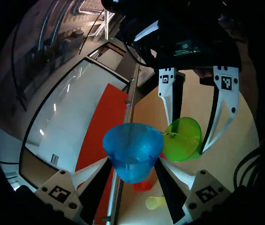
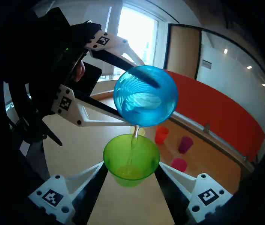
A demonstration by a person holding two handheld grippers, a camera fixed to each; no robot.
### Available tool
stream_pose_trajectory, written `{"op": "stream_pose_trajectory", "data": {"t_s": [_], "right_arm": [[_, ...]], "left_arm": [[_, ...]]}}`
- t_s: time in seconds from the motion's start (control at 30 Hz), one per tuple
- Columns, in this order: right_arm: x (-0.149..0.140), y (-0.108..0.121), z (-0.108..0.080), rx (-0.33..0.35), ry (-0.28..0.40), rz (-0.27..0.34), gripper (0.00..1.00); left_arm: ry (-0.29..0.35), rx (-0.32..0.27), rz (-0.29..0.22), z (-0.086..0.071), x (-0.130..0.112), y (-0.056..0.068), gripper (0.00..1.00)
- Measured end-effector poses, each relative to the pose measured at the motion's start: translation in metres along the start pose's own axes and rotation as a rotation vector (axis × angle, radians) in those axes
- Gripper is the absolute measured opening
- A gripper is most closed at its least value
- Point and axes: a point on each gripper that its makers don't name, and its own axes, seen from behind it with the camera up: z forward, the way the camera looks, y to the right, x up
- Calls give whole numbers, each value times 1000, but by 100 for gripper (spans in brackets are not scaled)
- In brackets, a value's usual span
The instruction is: Pour water
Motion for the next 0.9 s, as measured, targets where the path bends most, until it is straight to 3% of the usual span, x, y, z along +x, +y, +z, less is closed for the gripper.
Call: {"op": "stream_pose_trajectory", "data": {"t_s": [0.4, 0.9], "right_arm": [[-1, 5, -1, -8, -3, -16, 88], [1, 5, 0, 0, -7, -27, 88]], "left_arm": [[5, -2, 12, -1, 3, 3, 77], [7, 12, 47, -2, 6, -2, 77]]}}
